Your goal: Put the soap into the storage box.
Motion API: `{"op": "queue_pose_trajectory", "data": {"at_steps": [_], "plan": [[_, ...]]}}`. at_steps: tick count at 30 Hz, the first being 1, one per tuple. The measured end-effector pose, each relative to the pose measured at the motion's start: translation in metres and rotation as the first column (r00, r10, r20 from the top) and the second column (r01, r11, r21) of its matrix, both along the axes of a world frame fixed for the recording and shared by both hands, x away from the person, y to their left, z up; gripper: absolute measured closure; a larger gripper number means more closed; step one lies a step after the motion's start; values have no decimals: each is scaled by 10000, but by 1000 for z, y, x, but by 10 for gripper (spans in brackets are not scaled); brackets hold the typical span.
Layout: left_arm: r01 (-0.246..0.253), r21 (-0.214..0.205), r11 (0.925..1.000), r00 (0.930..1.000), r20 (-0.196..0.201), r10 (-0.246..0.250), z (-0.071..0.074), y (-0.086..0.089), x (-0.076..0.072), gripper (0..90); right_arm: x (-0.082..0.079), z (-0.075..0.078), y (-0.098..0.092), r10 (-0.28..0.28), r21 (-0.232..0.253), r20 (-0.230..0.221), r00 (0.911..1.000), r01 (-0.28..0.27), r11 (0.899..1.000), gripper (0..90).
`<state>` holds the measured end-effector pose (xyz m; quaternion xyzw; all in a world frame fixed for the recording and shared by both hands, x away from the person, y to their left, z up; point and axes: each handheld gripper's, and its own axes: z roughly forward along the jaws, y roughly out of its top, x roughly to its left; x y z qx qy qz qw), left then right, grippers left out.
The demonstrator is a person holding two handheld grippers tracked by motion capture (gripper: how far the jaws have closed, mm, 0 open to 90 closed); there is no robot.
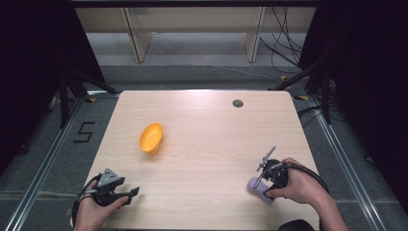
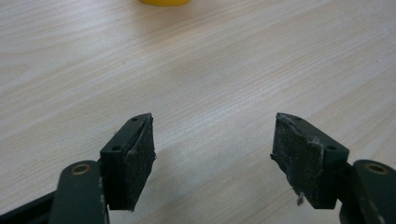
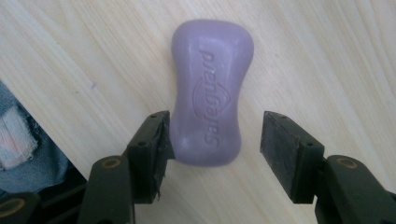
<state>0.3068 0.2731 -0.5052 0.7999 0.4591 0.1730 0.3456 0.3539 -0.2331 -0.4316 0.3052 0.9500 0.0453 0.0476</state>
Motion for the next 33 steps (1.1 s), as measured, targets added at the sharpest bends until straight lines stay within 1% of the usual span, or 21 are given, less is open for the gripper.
{"op": "queue_pose_trajectory", "data": {"at_steps": [1,2,3,4,5,8,9,10,14,15,16,17,19,21,22,23,24,25,29,30,33], "plan": [[14,31,10000,10000,11,-14,0,0,0,293,3,-1,3,173,2,-121,9998,-173,9998,425],[14,31,10000,10000,11,-14,0,0,0,293,3,-2,5,57,-133,-157,9999,-59,9999,419],[-52,-46,10000,10000,-40,52,0,0,0,293,3,-2,5,57,-133,-157,9999,-59,9999,419],[-20,-20,10000,10000,4,20,0,0,0,293,7,-4,9,141,-206,-318,9994,-147,9997,411],[-21,-168,9999,10000,29,22,0,0,-1,293,7,-6,11,16,-240,-380,9993,-25,9997,410],[-25,-100,9999,10000,28,25,0,0,-1,293,10,-9,13,94,-304,-541,9985,-111,9995,408],[-7,-109,9999,10000,39,7,0,0,-1,293,11,-12,16,-100,-286,-618,9980,82,9996,408],[37,-137,9999,10000,31,-37,0,0,-1,292,13,-13,16,161,-314,-608,9980,-181,9993,408],[-17,-274,9996,9999,150,21,-2,-2,-1,289,14,-17,21,-88,-297,-806,9967,65,9995,413],[-14,-277,9996,9999,151,18,-2,-2,-1,289,17,-18,20,235,-298,-827,9963,-261,9992,414],[-15,-273,9996,9999,150,19,-2,-2,-1,289,17,-18,20,235,-298,-827,9963,-261,9992,414],[-16,-282,9996,9999,161,21,-2,-2,-1,289,16,-18,22,-120,-471,-859,9962,80,9989,416],[-11,-266,9996,9999,164,15,-1,-1,-1,289,18,-21,23,104,-462,-917,9957,-147,9988,419],[-9,-259,9997,9999,154,13,-1,-2,-1,289,18,-25,25,-150,-367,-1010,9948,113,9993,425],[-9,-259,9997,9999,154,13,-1,-2,-1,289,20,-26,24,84,-449,-980,9952,-129,9989,427],[-61,-213,9998,9998,171,65,-1,-2,-1,289,21,-27,25,129,-513,-1011,9948,-182,9985,429],[-17,-234,9997,9999,146,21,-1,-1,-1,289,20,-28,25,-55,-502,-1007,9949,4,9987,432],[57,-120,9999,10000,45,-57,0,0,-1,289,20,-28,26,-163,-470,-1040,9944,114,9988,436],[4,-261,9997,9999,154,0,-2,-1,-1,289,23,-29,25,16,-345,-1201,9928,-58,9994,440],[87,-124,9999,10000,25,-87,-1,0,-1,288,22,-30,25,-226,-500,-1145,9932,170,9986,440],[26,-217,9998,10000,69,-25,-1,-1,-1,288,24,-32,26,-74,-522,-1168,9931,13,9986,443]]}}
